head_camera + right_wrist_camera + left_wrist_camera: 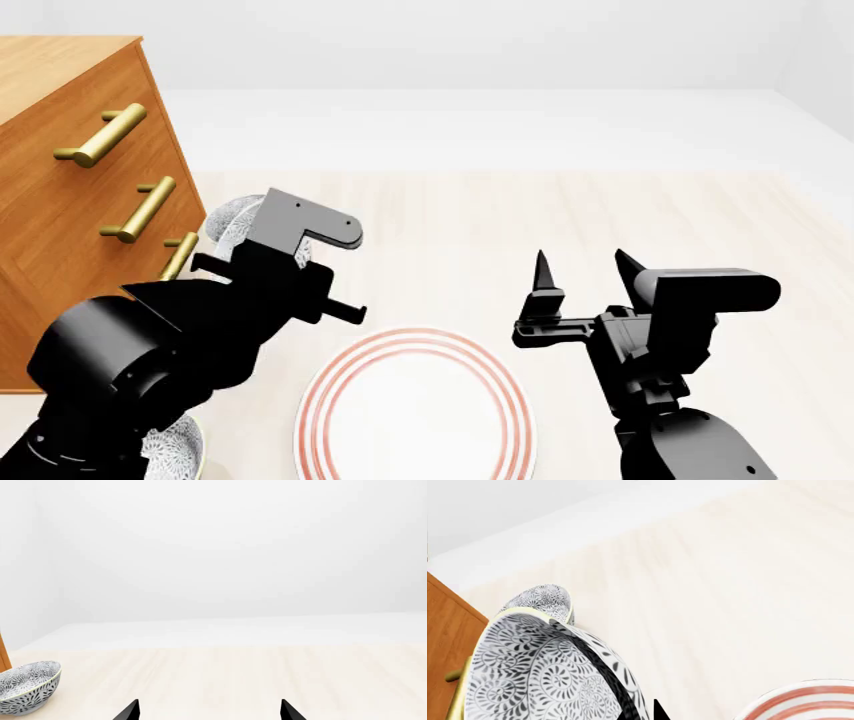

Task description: Put the bowl in the middle on the plate.

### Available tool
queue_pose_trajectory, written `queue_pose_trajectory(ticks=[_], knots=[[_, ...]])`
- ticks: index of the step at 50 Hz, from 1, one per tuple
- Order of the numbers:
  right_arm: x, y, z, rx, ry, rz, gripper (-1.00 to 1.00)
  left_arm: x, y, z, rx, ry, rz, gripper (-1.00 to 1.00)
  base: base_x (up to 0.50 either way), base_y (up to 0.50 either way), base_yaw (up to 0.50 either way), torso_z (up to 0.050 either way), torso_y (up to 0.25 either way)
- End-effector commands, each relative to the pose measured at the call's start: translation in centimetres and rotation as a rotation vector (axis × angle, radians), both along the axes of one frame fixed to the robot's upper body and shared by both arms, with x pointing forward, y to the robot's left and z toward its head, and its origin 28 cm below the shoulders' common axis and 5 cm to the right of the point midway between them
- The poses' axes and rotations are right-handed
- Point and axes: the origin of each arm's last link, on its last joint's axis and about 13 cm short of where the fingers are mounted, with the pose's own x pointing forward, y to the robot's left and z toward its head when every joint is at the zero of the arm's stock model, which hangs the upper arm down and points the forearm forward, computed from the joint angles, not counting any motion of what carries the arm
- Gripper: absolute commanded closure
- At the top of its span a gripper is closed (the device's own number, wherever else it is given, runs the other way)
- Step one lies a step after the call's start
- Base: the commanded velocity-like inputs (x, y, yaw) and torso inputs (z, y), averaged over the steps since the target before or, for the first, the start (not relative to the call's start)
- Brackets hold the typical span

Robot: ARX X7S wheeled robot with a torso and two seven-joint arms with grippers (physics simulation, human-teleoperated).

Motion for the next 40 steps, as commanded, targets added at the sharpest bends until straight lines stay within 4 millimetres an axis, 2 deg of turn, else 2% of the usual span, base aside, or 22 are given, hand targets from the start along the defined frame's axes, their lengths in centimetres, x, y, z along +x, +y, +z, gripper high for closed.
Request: queue_pose_trajectory(ticks=[1, 5, 16, 30, 40], knots=[[0.0, -0.2, 0.2, 0.003, -0.010, -0.012, -1.00, -6.9, -3.2, -0.9, 0.163, -0.149, -0.381, 1.00, 0.00, 0.00, 0.00, 0.000, 0.000], [0.1, -0.2, 0.3, 0.004, -0.012, -0.016, -1.00, -8.7, -4.1, -1.5, 0.235, -0.186, -0.496, 1.00, 0.00, 0.00, 0.00, 0.000, 0.000], [0.1, -0.3, 0.3, 0.002, -0.009, -0.023, -1.00, -11.2, -4.8, -2.0, 0.324, -0.242, -0.677, 1.00, 0.00, 0.00, 0.00, 0.000, 0.001], [0.1, -0.4, 0.2, 0.002, -0.008, -0.025, -1.00, -9.9, -5.3, -2.7, 0.371, -0.220, -0.707, 1.00, 0.00, 0.00, 0.00, 0.000, 0.000], [0.1, -0.4, 0.2, 0.006, -0.011, -0.027, -1.00, -9.3, -5.7, -3.6, 0.541, -0.172, -0.782, 1.00, 0.00, 0.00, 0.00, 0.000, 0.001]])
